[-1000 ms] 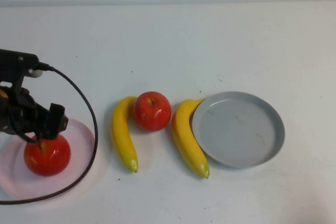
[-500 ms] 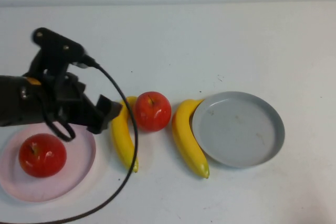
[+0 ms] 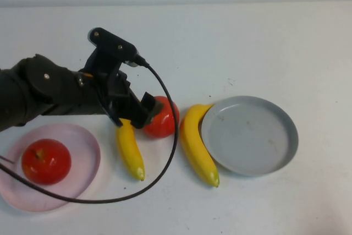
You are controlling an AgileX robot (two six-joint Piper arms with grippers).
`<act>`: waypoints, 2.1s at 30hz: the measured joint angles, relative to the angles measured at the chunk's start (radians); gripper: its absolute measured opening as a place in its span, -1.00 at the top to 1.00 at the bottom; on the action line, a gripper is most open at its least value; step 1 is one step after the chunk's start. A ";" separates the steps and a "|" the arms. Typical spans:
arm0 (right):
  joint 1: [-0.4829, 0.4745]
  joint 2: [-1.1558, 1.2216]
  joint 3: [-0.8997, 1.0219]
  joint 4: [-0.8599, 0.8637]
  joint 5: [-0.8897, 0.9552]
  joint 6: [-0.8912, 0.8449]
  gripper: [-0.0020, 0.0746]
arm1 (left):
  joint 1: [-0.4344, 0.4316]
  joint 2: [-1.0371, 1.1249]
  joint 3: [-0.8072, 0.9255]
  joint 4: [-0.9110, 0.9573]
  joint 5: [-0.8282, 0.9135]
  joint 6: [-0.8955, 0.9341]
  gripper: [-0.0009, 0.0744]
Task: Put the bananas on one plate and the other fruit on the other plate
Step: Put one type of fruit in the left plate
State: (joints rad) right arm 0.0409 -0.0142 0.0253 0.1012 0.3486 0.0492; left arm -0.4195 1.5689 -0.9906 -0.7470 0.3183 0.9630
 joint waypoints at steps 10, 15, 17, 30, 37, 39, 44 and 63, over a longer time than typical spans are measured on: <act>0.000 0.000 0.000 0.002 0.000 0.000 0.99 | 0.000 0.072 -0.095 -0.002 0.173 0.035 -0.80; 0.000 0.000 0.000 0.002 0.000 0.000 0.99 | -0.002 0.072 -0.099 -0.015 0.189 0.042 -0.80; 0.000 0.000 0.000 0.002 0.000 0.000 0.99 | -0.002 0.072 -0.099 -0.021 0.162 0.047 -0.80; 0.000 0.000 0.000 0.002 0.001 0.000 0.99 | -0.002 0.140 -0.103 -0.079 0.101 0.052 -0.80; 0.000 0.000 0.000 0.002 0.001 0.000 0.99 | -0.002 0.170 -0.105 -0.081 0.094 0.081 -0.80; 0.000 0.000 0.000 0.002 0.001 0.000 0.99 | -0.002 0.182 -0.106 -0.081 0.090 0.090 -0.80; 0.000 0.000 0.000 0.002 0.001 0.000 0.99 | -0.002 0.215 -0.106 -0.082 0.069 0.102 -0.80; 0.000 0.000 0.000 0.004 0.001 0.000 0.99 | -0.002 0.222 -0.106 -0.086 0.057 0.106 -0.52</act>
State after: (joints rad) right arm 0.0409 -0.0142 0.0253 0.1052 0.3493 0.0492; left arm -0.4212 1.7905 -1.0962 -0.8327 0.3748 1.0694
